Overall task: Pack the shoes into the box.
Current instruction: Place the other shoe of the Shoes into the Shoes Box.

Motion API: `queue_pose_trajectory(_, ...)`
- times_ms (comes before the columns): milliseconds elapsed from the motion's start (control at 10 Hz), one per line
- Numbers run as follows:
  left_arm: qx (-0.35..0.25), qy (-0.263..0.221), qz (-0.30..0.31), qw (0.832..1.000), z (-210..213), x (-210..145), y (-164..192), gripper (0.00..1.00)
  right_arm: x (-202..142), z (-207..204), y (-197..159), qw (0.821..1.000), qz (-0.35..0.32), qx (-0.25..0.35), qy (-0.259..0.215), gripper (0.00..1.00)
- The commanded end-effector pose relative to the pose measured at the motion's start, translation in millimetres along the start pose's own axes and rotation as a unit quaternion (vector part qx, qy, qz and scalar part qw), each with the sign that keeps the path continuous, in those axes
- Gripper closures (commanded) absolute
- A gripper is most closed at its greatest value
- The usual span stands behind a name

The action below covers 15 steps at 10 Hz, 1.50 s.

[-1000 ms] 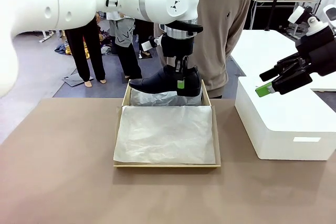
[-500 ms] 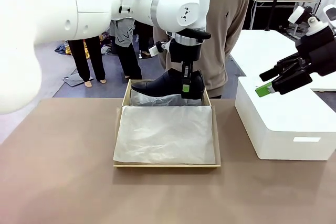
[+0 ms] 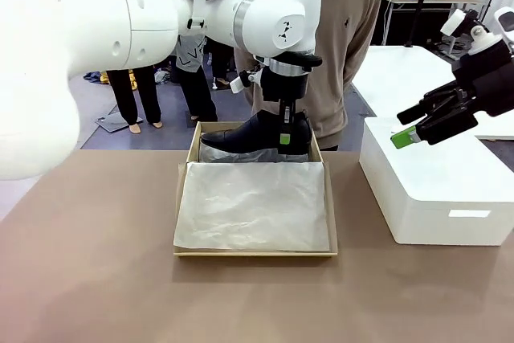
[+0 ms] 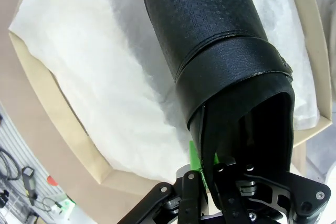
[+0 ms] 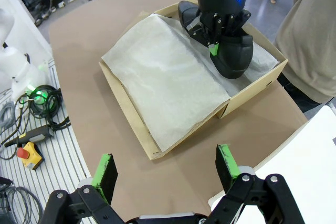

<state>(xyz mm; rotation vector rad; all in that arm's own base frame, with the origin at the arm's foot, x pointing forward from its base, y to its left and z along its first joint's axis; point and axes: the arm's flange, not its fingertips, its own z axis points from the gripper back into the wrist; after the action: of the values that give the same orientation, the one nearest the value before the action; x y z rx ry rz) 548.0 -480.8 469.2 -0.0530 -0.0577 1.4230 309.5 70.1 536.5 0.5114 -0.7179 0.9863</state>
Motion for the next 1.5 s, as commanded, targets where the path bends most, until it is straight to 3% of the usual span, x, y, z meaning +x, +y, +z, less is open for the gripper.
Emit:
queue_pose_trajectory(0,0.002,-0.011,0.033,0.999,2.4,-5.0,-3.2,1.00,1.8,-1.2,-2.8,1.000,0.008,0.010,-0.015,0.00)
queue_pose_trajectory(1400,-0.007,-0.031,0.044,0.999,-36.0,-9.1,-7.0,1.00,1.8,-1.2,-2.8,1.000,0.008,0.010,-0.015,0.00)
